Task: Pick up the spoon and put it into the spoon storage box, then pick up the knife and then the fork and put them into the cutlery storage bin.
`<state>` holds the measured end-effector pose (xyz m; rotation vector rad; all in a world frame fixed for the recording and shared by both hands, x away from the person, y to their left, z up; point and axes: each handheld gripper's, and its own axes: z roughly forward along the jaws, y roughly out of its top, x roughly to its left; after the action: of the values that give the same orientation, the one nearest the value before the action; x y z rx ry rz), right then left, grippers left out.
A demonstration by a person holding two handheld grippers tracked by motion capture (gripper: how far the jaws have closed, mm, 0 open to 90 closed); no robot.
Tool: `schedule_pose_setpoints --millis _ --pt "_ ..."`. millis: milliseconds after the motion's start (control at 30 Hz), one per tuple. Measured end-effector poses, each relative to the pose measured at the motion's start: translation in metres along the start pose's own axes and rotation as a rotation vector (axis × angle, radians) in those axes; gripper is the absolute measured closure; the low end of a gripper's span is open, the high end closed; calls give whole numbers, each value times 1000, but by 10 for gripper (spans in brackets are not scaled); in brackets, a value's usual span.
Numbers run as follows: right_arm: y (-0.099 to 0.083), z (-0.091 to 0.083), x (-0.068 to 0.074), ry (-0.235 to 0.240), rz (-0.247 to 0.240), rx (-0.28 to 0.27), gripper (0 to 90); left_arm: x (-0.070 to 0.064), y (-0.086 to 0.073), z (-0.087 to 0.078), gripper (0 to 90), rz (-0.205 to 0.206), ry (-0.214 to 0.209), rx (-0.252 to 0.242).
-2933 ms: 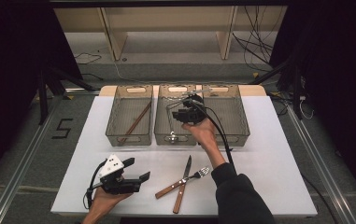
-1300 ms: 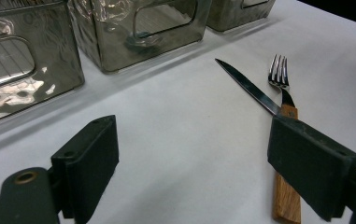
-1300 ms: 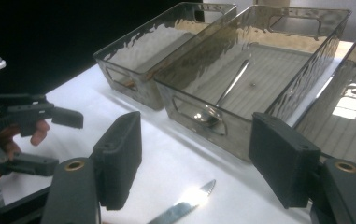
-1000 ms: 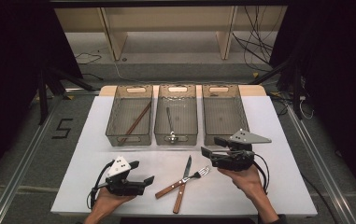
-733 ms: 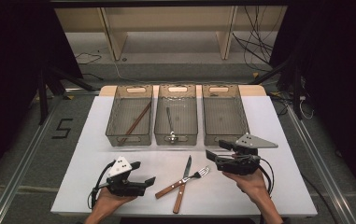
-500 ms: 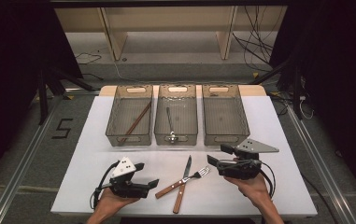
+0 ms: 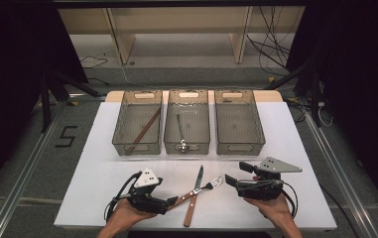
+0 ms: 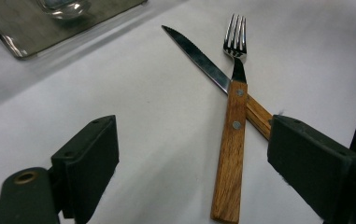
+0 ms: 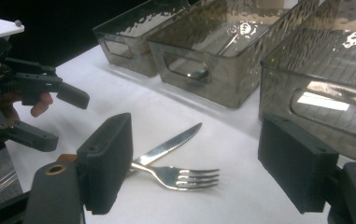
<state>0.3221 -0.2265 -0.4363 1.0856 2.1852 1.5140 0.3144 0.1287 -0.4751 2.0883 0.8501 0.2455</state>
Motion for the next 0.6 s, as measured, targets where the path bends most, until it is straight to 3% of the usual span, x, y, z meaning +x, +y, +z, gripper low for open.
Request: schedule_pose_setpoints --millis 267,600 --pt "-7 -3 3 -5 3 9 247 -3 6 8 177 2 -13 66" --pt "-13 -5 3 -11 6 18 240 -9 15 15 236 46 -32 160"
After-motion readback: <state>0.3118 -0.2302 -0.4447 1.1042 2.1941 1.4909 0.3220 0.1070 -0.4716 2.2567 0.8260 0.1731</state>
